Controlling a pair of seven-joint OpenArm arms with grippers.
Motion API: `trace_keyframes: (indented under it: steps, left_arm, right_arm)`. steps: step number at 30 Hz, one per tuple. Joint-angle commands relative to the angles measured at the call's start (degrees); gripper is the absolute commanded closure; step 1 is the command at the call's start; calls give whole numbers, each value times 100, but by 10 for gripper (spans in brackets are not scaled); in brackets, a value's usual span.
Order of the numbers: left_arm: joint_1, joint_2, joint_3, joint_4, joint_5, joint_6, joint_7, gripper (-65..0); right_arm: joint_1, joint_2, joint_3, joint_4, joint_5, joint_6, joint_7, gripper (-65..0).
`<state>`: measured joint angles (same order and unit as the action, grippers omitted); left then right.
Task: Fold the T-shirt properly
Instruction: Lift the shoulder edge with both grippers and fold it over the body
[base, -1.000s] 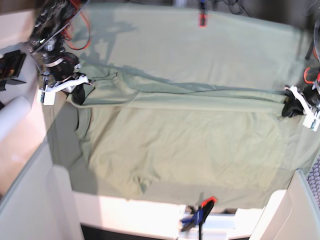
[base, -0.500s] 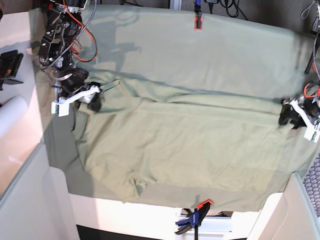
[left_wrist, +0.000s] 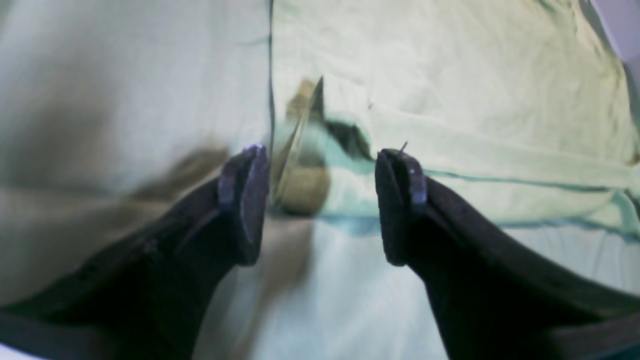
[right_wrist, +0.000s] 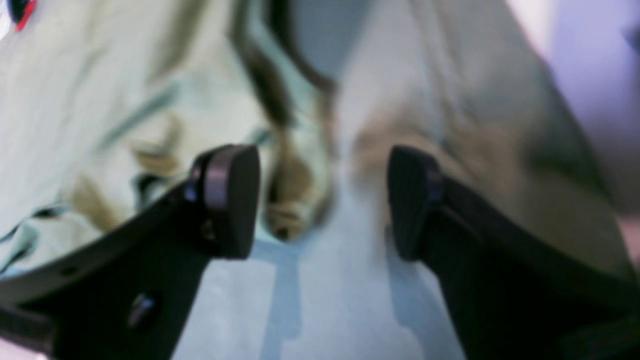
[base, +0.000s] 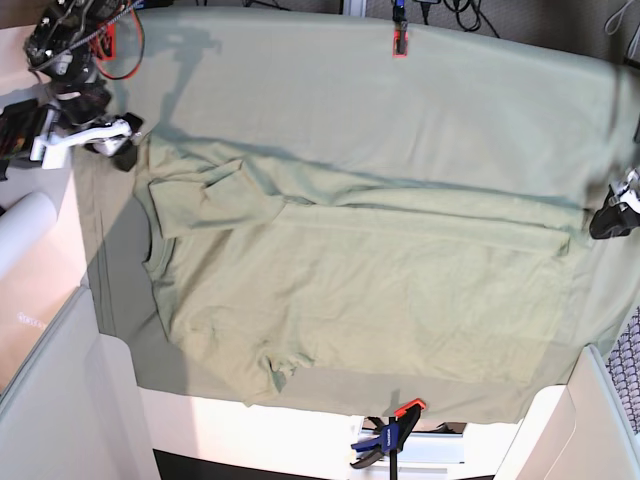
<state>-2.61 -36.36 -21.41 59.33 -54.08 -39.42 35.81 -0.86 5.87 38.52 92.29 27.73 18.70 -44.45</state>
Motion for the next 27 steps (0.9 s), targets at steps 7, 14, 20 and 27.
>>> trace_keyframes:
  steps: [7, 14, 20, 27]
  left_arm:
    - [299, -59, -70, 170, -269, -58, -129, -371]
    - [293, 116, -72, 170, -275, -58, -131, -371]
    - [238, 483, -81, 168, -7, -58, -452, -371]
    - [-125, 1001, -68, 129, 684, 229, -750, -371]
  right_arm:
    - [-7, -186, 0, -404, 376, 57, 350, -401]
    - [398, -651, -195, -999, 376, 61, 435, -400]
    - [544, -778, -503, -1001, 293, 63, 459, -400]
    - [509, -782, -793, -1001, 114, 63, 452, -400]
